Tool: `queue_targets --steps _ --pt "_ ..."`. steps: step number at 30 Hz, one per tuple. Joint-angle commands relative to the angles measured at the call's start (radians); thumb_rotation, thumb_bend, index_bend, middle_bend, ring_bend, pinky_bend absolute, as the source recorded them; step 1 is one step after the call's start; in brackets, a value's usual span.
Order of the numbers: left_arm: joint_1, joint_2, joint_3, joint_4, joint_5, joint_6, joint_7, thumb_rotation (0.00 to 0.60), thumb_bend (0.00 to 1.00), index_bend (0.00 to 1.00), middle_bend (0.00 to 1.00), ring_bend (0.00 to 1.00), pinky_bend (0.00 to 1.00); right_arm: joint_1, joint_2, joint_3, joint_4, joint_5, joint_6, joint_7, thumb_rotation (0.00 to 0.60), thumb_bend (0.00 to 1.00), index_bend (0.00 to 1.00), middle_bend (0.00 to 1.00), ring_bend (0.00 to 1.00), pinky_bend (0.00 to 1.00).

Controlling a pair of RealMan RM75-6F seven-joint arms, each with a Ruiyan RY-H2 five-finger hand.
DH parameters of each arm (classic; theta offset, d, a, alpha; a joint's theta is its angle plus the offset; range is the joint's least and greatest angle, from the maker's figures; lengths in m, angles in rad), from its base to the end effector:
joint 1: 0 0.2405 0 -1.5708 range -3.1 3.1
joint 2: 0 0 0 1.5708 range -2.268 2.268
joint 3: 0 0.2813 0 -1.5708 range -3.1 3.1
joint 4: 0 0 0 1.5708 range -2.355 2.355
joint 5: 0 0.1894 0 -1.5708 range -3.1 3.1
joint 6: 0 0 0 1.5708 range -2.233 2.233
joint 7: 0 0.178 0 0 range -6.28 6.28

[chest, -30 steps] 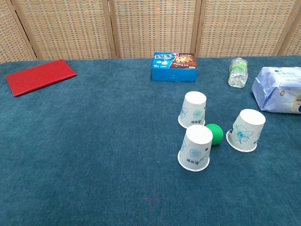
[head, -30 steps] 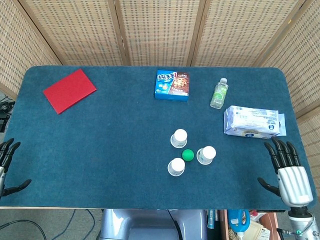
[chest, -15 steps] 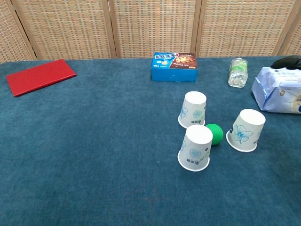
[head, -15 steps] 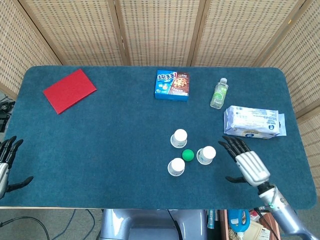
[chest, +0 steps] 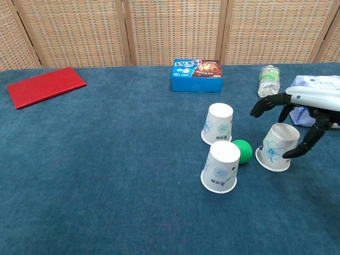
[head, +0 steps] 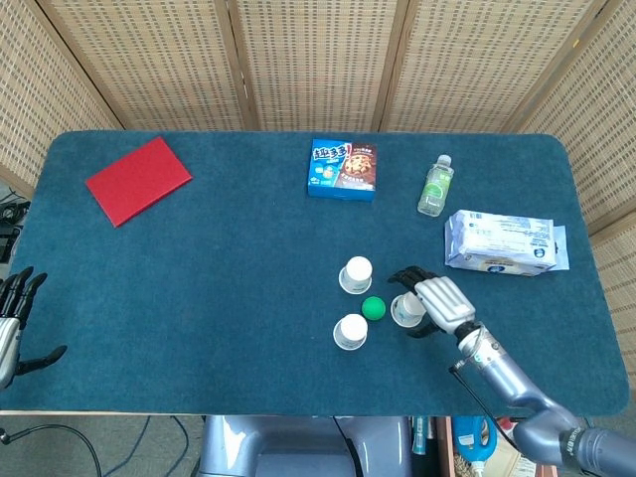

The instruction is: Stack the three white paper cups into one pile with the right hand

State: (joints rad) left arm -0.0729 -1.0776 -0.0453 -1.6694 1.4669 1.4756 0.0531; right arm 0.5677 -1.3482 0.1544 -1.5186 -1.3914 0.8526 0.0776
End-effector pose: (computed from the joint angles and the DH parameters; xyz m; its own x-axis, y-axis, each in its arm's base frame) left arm -0.3258 0.2097 0.1975 0.4263 0.0238 0.9043 0.9038 0.0307 -0.4269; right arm -0.2211 -0.3512 0.0374 0.3040 -0.4078 0.8610 -0.9291 -0.3266 0.1734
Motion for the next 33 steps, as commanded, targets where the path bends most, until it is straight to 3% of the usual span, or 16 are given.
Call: queue_targets --steps 1,8,18,25,33 --pt "0.000 -0.003 0.001 0.001 0.001 0.000 0.005 0.600 0.15 0.00 0.00 0.00 0.00 0.014 -0.029 0.005 0.029 0.025 -0.005 -0.035 0.600 0.24 0.29 0.37 0.24 0.36" --pt "-0.005 -0.008 0.001 0.002 -0.003 -0.007 0.015 0.600 0.15 0.00 0.00 0.00 0.00 0.016 -0.068 0.005 0.079 0.066 0.016 -0.078 0.600 0.31 0.38 0.50 0.38 0.51" --pt "-0.010 -0.009 0.000 0.000 -0.010 -0.017 0.020 0.600 0.15 0.00 0.00 0.00 0.00 0.012 -0.073 0.002 0.087 0.050 0.065 -0.064 0.600 0.36 0.43 0.55 0.42 0.55" --pt "-0.012 -0.006 -0.001 -0.002 -0.016 -0.022 0.020 0.600 0.15 0.00 0.00 0.00 0.00 0.010 -0.017 0.030 0.000 0.003 0.141 -0.051 0.600 0.37 0.45 0.56 0.43 0.56" --pt "-0.017 -0.004 -0.001 -0.004 -0.025 -0.035 0.019 0.600 0.15 0.00 0.00 0.00 0.00 0.046 0.066 0.111 -0.153 0.022 0.172 -0.093 0.600 0.39 0.46 0.56 0.43 0.56"
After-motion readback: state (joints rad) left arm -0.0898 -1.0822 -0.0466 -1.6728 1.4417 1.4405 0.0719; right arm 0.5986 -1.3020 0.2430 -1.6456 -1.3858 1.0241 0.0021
